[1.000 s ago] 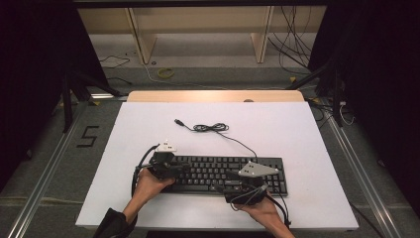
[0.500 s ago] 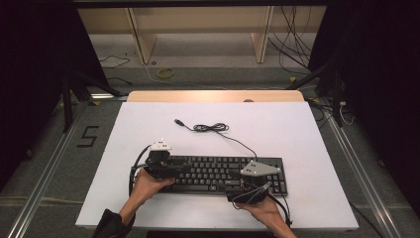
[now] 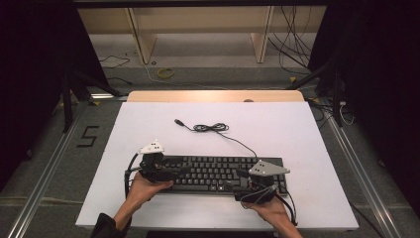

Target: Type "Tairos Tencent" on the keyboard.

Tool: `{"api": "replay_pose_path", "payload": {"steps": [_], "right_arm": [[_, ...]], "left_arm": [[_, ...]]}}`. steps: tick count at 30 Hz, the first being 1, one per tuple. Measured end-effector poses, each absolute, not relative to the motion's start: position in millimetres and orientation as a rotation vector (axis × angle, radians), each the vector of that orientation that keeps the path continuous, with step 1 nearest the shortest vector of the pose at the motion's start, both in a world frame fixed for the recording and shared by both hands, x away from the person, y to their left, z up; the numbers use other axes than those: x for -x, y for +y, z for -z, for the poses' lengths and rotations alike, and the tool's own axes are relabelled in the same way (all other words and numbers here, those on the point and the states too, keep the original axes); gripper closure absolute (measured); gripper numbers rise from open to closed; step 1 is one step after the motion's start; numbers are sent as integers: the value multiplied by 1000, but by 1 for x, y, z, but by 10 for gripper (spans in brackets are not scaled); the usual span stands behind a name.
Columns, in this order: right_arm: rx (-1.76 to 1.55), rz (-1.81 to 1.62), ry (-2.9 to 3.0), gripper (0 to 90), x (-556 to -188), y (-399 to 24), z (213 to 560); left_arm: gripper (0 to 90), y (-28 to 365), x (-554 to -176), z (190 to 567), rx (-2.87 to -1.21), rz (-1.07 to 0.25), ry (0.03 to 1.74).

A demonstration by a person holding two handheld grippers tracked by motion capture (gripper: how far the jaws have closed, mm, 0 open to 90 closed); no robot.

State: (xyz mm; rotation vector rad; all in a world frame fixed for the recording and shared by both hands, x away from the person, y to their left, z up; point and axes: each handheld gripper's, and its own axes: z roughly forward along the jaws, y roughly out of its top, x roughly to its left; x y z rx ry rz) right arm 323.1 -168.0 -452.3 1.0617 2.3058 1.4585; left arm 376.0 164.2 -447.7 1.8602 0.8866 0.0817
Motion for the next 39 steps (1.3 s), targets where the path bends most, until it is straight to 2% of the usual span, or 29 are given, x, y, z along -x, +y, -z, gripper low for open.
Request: {"api": "replay_pose_path", "payload": {"steps": [11, 39], "right_arm": [[-1069, -1468, 2270, 343, -316, -186, 450], [-1097, -1451, 2196, 338, -293, -228, 459]], "left_arm": [[315, 171, -359, 448, -1817, -66, 831], [276, 186, -324, 455, -1778, -91, 804]]}}
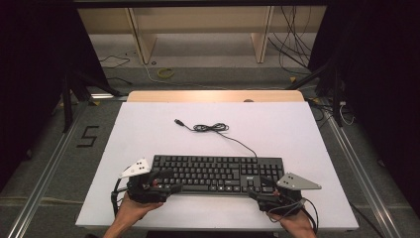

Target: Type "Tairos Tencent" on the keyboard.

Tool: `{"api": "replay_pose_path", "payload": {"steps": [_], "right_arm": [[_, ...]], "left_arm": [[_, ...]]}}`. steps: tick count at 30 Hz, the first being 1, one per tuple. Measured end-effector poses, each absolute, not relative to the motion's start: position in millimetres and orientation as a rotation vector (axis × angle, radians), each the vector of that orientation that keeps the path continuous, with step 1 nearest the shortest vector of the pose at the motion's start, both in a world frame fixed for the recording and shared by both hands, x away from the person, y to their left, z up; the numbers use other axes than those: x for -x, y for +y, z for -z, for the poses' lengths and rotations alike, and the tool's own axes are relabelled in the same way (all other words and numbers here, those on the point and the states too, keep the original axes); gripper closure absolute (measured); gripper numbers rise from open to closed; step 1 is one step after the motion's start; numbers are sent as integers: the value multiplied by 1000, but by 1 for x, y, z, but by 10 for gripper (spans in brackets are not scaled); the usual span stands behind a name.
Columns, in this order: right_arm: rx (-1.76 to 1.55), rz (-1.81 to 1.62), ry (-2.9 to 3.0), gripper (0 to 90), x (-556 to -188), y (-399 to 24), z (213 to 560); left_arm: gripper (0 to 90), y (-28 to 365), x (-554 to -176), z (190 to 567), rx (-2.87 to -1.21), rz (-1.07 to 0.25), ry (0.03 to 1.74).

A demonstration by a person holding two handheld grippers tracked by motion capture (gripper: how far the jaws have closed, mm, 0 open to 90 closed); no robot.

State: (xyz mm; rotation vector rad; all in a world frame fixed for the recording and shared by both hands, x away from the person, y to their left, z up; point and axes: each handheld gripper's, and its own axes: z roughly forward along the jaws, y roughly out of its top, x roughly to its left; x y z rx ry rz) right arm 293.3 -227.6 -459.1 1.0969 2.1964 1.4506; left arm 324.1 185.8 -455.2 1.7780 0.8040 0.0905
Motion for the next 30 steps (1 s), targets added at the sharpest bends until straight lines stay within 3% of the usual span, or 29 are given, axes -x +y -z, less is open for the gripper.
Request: {"api": "replay_pose_path", "payload": {"steps": [30], "right_arm": [[-1106, -1472, 2185, 306, -294, -229, 459]], "left_arm": [[269, 188, -328, 458, -1775, -109, 824]]}}
